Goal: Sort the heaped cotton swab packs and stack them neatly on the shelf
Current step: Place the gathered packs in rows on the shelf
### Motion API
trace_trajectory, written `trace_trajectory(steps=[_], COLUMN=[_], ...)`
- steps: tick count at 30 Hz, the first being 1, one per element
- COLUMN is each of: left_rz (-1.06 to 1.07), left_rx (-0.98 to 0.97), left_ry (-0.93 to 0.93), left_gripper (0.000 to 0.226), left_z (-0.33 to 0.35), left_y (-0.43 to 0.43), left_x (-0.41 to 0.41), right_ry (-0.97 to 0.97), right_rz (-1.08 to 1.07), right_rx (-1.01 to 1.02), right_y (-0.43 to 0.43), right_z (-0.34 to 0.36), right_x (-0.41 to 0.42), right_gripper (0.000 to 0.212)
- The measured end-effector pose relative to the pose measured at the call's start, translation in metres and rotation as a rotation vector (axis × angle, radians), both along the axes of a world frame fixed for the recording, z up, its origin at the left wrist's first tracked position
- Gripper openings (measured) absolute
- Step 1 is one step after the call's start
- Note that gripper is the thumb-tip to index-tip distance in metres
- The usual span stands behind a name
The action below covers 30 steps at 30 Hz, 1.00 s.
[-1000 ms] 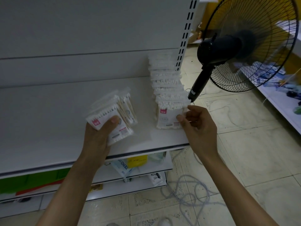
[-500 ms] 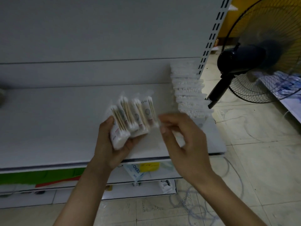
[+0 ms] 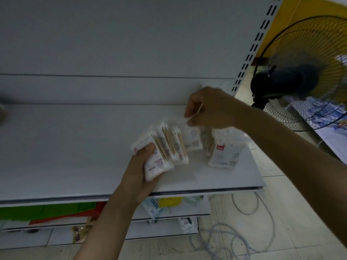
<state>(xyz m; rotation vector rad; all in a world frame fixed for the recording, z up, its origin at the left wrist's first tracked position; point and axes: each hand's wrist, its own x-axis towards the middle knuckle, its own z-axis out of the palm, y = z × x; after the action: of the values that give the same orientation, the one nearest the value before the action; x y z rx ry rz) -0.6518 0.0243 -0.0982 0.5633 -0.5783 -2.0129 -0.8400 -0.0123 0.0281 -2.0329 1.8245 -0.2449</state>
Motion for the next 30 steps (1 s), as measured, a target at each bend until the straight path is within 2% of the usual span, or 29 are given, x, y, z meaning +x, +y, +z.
trace_trajectory(steps=[4,7,10,17,23,30], left_rz=[0.037,-0.003,-0.018,0.006,-0.001,0.020], left_rx=[-0.003,0.053,0.093,0.128,0.117,0.131], left_ry=[0.167,0.195,0.206,0.226,0.211,0.191], left_gripper=[0.060,0.067,0.072,0.074,0.073,0.074], left_z=[-0.001,0.001,0.002,0.002,0.000,-0.001], left_y=[-0.009,-0.009,-0.008,-0.006,-0.011,-0.013], left_x=[0.001,0.003,0.002,0.004,0.004,0.005], right_ry=[-0.057,-0.035,0.101,0.426,0.695,0.846], right_rz=[-0.179,-0.170,-0.095,-0.003,0.004,-0.061], right_rx=[-0.311,-0.368,-0.416,-0.536,-0.506,-0.383], right_y=[-0.036,-0.061,-0.076,-0.089,-0.098,-0.098], right_z=[0.016,0.005,-0.013,-0.034,-0.042,-0.034], right_x=[-0.024,-0.032,-0.036,-0.044,-0.038,-0.024], right_gripper=[0.017,0.019,0.007,0.010,0.014,0.017])
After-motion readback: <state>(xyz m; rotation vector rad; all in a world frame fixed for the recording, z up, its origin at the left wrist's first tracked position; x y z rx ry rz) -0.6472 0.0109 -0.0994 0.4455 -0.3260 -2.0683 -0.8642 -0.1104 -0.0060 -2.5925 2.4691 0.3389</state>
